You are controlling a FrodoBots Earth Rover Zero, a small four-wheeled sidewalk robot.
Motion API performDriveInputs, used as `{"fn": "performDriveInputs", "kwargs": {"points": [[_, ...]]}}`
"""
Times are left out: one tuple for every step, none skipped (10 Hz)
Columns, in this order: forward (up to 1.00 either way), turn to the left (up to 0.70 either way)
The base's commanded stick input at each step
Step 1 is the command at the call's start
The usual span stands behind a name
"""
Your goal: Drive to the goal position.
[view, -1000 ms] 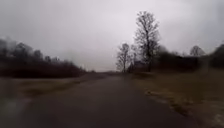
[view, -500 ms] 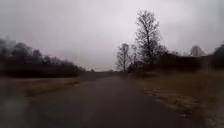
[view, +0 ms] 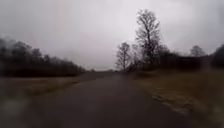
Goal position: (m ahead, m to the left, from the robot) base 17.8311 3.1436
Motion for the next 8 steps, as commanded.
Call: {"fn": "performDriveInputs", "kwargs": {"points": [[0.7,0.0],[0.7,0.0],[0.7,0.0],[0.7,0.0],[0.7,0.0],[0.7,0.0],[0.7,0.0],[0.7,0.0]]}}
